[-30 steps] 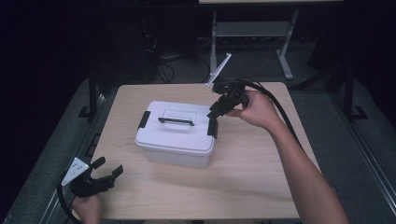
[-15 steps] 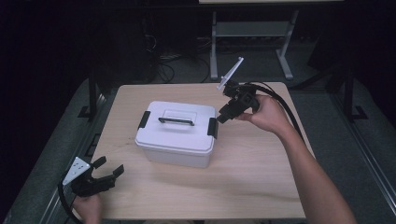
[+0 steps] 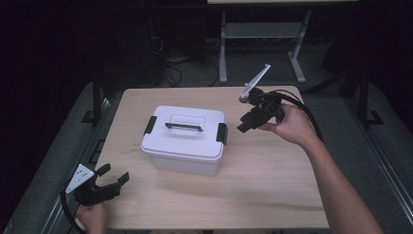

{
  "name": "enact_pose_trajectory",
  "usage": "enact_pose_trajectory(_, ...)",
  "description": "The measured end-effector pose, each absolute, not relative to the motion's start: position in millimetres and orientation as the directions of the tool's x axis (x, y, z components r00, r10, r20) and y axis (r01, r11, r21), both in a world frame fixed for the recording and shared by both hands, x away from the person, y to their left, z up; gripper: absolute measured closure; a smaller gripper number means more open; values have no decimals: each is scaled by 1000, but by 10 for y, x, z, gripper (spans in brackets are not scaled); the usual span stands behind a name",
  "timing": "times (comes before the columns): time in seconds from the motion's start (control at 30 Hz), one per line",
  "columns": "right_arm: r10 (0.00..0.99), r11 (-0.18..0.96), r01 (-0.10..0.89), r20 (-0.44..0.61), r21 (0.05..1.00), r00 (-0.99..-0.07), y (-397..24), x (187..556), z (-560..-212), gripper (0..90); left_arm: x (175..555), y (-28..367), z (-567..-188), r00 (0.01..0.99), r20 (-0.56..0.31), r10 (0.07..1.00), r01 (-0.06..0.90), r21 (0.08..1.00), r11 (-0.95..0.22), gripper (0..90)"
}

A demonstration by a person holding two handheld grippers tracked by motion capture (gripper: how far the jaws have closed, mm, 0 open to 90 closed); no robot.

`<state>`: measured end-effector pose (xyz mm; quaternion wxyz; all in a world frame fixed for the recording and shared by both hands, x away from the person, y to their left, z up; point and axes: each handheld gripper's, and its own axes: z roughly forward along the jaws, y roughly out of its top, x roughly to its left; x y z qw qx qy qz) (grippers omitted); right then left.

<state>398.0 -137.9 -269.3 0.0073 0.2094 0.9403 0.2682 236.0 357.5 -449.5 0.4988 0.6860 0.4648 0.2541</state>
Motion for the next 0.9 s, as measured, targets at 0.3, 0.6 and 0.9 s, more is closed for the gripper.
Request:
enact_pose_trajectory(0.3,428,751,416,101,513,-898,-1571,3931,-2705,576,2358,3575,-4496,438,-113,892,386,920,-73,132)
enact_pose_trajectory(0.6,453,738,441,108,511,-885,-1756,3876,-2810,560,2358,3567,-4500,437,-111,892,388,919,-76,132)
enact_pose_trajectory(0.9,482,723,468,113,508,-869,-1906,3824,-2873,545,2358,3567,-4502,437,-109,893,388,918,-78,132)
